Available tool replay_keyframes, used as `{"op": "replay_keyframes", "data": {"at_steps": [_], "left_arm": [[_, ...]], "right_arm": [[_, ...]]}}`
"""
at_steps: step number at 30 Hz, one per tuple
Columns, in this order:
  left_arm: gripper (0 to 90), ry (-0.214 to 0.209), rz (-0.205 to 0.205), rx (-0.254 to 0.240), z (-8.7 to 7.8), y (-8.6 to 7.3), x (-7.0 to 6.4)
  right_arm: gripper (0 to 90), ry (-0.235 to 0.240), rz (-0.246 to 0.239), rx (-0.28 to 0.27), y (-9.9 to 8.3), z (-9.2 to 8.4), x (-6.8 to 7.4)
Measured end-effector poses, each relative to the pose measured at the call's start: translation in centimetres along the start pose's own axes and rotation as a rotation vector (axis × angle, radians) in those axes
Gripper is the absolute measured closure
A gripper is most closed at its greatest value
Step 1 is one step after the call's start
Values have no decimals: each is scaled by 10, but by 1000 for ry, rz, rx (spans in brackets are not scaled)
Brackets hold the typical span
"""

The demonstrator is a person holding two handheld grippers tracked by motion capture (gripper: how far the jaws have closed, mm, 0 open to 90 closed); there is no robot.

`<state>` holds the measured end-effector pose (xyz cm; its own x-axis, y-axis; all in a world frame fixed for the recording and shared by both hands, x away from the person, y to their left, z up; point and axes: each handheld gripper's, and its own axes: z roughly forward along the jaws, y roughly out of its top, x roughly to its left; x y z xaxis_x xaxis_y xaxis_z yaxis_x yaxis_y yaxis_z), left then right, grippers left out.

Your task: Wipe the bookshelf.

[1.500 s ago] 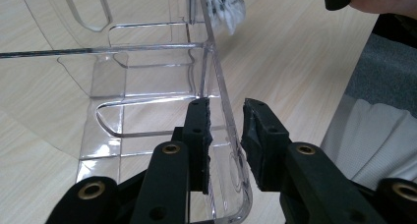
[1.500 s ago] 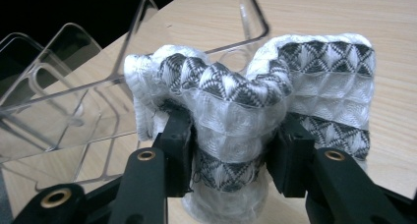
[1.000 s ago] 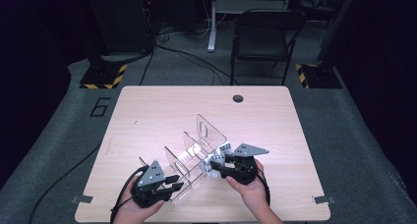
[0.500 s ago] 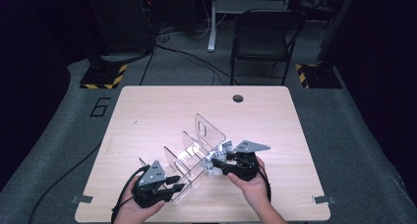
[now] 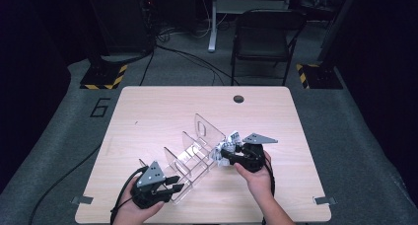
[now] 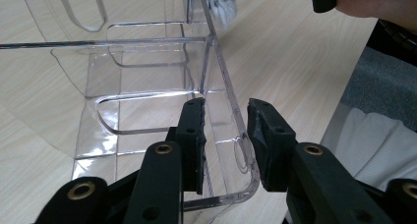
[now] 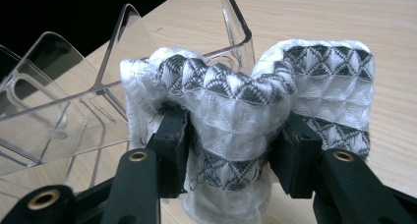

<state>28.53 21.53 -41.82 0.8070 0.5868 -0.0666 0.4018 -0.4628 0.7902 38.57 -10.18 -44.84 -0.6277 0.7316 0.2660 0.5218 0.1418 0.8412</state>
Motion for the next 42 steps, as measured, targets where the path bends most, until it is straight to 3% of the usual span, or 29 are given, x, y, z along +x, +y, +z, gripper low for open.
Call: {"op": "replay_keyframes", "data": {"at_steps": [4,7,8,12,14,15,17,19,22,26,30,32,36,38,42], "left_arm": [[683,5,-8,-5,1,0,-1],[682,9,-8,-7,2,0,-1],[684,2,-5,-1,1,0,-1],[682,-1,-4,-6,0,0,-1],[681,-2,-3,-5,0,0,-1],[683,-4,-2,-2,0,0,-1],[684,-3,-2,-2,0,0,-1],[689,-6,-2,-3,0,0,0],[692,-5,0,-4,0,0,0],[690,6,-5,-9,2,-1,-1],[690,2,1,2,1,0,-1],[691,2,1,4,1,0,-2],[692,9,1,-5,1,0,-2],[695,7,0,-5,1,0,-2],[695,2,-3,-1,1,0,-1]], "right_arm": [[520,34,-37,17,-4,1,14],[520,116,-51,40,-11,3,34],[522,139,-91,54,-15,3,48],[523,126,-147,45,-19,2,58],[527,112,-148,41,-19,2,53],[527,94,-112,31,-16,2,43],[527,82,-101,25,-15,2,39],[524,36,-64,12,-11,3,25],[523,23,-15,9,-8,3,13],[523,44,-39,24,-11,3,24],[527,105,-125,38,-15,2,54],[527,101,-160,39,-15,2,59],[530,80,-158,41,-11,2,50],[525,42,-116,39,-6,4,32],[520,40,-82,41,-4,7,25]]}}
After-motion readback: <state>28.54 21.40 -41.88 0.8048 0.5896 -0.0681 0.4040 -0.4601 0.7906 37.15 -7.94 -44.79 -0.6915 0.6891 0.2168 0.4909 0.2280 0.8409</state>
